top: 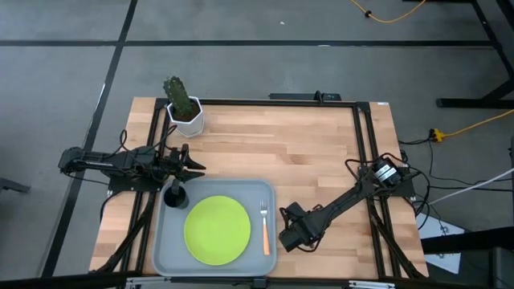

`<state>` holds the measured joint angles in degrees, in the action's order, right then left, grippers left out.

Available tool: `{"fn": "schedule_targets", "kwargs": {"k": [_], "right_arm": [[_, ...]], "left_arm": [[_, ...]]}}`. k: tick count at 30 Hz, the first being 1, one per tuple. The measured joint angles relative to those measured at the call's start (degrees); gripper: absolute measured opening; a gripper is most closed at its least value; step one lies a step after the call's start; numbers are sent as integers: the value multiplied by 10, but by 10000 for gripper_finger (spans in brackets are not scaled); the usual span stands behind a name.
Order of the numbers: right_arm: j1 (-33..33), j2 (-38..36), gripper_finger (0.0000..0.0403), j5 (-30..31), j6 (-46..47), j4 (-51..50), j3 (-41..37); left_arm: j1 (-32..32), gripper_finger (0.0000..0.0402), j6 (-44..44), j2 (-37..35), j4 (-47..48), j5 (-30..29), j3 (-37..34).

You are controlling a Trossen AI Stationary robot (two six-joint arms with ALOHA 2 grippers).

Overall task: Pick and place plate/cup/fork/spoon on tray
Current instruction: Put the black spoon on the gray serving tray to the left of the orange fork

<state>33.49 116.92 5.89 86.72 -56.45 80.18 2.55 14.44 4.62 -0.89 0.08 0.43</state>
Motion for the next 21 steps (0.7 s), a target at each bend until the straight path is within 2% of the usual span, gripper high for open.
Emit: {"fn": "schedule_targets", "kwargs": {"k": [10,13,17,21], "right_arm": [[-11,11,103,-13,2,7,1],[-11,11,80,-15,2,11,1],[-11,11,19,-14,2,19,1],[-11,11,11,-12,8,19,1]], "left_arm": [[0,102,0,0,0,0,0],[0,102,0,0,0,0,0],[0,102,0,0,0,0,0],[0,102,0,0,0,0,0]]}}
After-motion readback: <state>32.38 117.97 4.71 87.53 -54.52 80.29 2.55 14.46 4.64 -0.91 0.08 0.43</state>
